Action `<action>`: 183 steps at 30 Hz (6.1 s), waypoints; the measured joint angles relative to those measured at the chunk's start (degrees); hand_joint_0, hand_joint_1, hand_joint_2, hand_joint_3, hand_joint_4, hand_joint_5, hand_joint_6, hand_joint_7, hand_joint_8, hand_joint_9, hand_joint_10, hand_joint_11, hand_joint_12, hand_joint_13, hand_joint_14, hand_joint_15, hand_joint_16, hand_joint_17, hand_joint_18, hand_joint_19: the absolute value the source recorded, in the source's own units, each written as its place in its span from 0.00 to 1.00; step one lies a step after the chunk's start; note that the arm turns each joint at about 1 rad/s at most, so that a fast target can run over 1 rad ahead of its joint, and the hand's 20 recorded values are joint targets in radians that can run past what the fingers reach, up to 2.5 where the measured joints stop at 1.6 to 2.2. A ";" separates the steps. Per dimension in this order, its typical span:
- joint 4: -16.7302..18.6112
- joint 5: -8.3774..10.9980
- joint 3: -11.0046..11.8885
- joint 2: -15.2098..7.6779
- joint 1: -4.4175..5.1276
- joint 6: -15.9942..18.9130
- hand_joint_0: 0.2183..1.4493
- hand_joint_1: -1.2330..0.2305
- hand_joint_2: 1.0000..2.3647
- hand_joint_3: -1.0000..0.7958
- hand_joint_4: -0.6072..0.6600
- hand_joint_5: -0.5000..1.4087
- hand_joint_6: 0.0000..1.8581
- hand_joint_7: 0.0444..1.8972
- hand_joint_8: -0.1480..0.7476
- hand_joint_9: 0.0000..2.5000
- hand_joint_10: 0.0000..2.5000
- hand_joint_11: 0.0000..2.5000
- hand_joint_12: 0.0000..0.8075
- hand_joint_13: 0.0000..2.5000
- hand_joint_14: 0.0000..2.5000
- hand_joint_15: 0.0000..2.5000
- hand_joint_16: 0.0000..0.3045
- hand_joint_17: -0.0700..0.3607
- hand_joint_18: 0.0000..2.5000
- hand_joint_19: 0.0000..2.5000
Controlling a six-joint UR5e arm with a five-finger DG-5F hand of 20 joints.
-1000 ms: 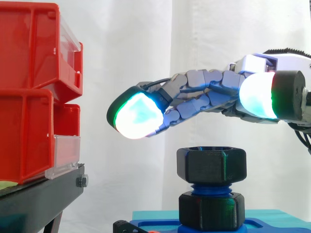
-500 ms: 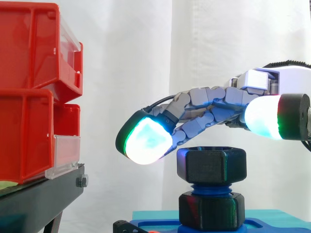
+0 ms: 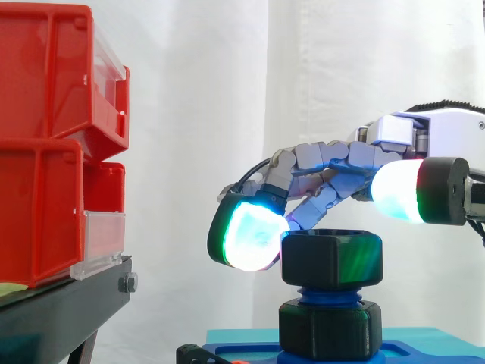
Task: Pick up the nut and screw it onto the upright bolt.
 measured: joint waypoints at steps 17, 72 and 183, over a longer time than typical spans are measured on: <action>0.29 -1.59 0.01 0.00 -1.72 0.02 0.24 0.69 0.00 0.28 0.59 0.30 0.27 0.74 0.34 0.36 0.00 0.00 0.24 0.18 0.00 0.00 0.05 0.24 0.01 0.00; -1.61 3.68 0.88 -0.01 2.11 2.04 0.23 0.75 0.00 0.28 0.68 0.24 0.27 0.50 0.39 0.32 0.00 0.00 0.32 0.13 0.00 0.00 0.08 0.30 0.00 0.00; 0.15 3.44 0.44 -0.01 2.76 0.72 0.24 0.72 0.00 0.28 0.65 0.25 0.27 0.64 0.42 0.32 0.00 0.00 0.31 0.20 0.00 0.00 0.09 0.31 0.03 0.00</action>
